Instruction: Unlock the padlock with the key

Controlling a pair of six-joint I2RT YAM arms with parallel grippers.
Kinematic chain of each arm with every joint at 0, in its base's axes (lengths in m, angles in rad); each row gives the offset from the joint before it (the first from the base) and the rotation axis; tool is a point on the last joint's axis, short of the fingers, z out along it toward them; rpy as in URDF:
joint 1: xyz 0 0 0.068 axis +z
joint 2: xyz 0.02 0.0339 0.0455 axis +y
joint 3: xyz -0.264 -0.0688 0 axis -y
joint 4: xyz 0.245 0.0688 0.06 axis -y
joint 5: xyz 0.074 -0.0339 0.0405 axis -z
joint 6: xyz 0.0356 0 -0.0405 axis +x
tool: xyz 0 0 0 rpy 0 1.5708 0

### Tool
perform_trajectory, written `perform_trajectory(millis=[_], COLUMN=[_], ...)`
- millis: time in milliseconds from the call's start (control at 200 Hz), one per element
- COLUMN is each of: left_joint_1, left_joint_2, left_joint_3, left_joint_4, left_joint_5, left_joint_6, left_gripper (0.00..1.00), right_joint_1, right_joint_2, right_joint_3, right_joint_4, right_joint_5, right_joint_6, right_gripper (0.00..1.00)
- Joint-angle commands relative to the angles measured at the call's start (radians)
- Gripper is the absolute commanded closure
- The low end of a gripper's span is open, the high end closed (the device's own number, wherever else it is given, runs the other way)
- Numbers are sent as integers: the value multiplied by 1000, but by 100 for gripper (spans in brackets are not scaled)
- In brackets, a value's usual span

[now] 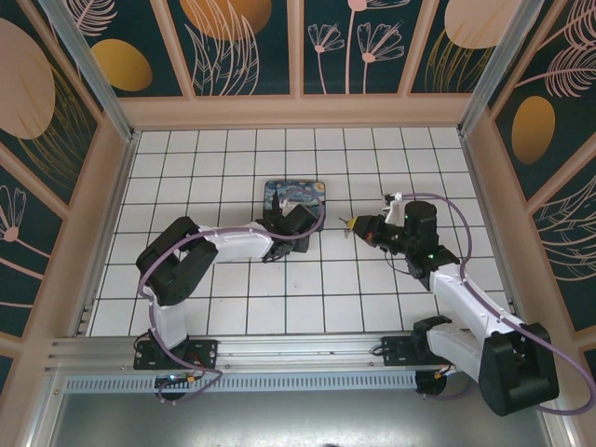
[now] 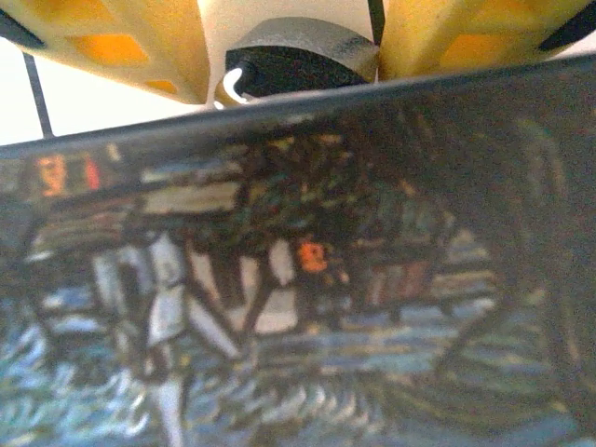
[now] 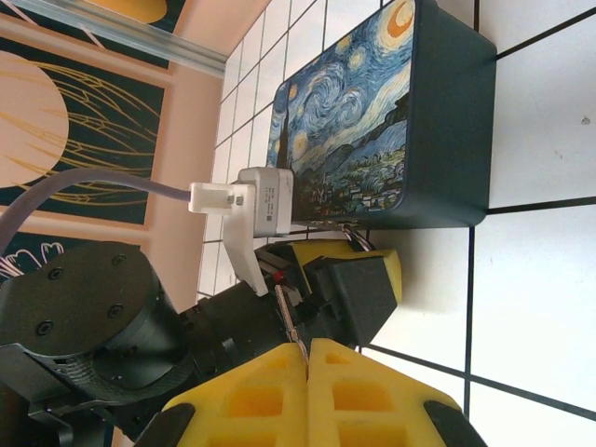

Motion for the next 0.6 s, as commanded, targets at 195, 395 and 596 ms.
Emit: perform_trajectory(millis=[195, 395, 596], left_joint_1=[-11, -13, -15], left_joint_2=[53, 75, 69], left_joint_3=[63, 90, 166], left_joint_4=[-84, -116, -250], left_joint_5=[-54, -52, 9], left_joint_6=[36, 39, 35], left_gripper=[53, 64, 69], right_joint_1=[-17, -20, -23], right_joint_2=[-7, -9, -12], right_joint_3=[-26, -32, -7], right_joint_4=[23, 20, -71], right_joint_5=[-25, -31, -4], right_joint_6=[-11, -11, -44], right_gripper=[100, 100, 100])
